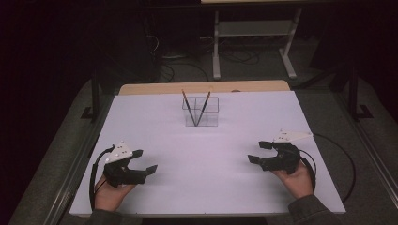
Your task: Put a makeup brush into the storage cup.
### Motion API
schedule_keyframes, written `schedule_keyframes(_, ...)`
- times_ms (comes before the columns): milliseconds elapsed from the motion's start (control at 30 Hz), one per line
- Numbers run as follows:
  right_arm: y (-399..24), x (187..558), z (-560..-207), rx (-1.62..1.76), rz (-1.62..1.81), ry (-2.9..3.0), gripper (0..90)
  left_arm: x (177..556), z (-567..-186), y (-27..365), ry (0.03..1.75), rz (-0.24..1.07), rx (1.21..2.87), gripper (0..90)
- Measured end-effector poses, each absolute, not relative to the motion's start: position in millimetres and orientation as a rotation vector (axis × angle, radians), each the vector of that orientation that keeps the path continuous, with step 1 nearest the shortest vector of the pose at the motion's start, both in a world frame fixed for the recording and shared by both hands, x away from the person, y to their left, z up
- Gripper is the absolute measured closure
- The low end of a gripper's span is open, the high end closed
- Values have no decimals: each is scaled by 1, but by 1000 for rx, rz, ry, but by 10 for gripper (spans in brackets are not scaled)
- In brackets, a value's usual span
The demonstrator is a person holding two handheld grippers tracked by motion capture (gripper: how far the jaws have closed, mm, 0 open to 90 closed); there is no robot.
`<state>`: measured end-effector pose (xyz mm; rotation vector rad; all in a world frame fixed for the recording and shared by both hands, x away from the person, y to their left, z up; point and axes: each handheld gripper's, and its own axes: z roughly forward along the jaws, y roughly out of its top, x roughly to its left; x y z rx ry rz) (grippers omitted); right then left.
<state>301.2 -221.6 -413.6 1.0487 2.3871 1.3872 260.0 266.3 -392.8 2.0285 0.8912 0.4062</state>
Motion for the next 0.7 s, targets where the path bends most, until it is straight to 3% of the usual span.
schedule_keyframes(700,-234,281,-419,1075,1420,2329,194,250,-400,268,891,389,2008,185)
